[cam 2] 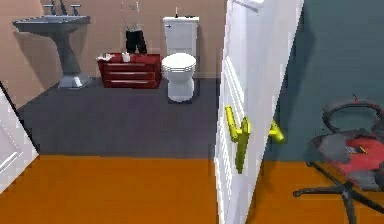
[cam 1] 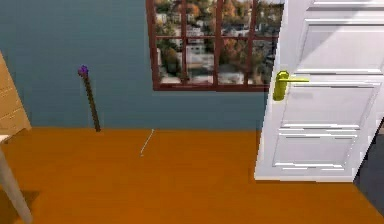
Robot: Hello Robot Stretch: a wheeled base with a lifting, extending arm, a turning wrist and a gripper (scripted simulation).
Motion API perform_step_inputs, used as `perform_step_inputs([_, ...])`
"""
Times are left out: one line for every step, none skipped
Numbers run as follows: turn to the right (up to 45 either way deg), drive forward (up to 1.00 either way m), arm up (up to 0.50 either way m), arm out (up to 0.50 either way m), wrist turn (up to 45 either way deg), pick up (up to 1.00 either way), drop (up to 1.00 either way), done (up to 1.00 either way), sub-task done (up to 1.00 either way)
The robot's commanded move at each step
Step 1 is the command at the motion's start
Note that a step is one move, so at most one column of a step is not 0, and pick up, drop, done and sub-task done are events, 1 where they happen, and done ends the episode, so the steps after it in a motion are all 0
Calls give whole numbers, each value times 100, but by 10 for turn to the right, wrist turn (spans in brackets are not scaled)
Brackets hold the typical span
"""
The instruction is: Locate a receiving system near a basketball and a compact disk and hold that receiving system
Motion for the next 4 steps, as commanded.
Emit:
perform_step_inputs([450, 0, 0, 0, 0, 0, 0, 0, 0])
perform_step_inputs([240, 0, 0, 0, 0, 0, 0, 0, 0])
perform_step_inputs([0, 40, 0, 0, 0, 0, 0, 0, 0])
perform_step_inputs([240, 0, 0, 0, 0, 0, 0, 0, 0])
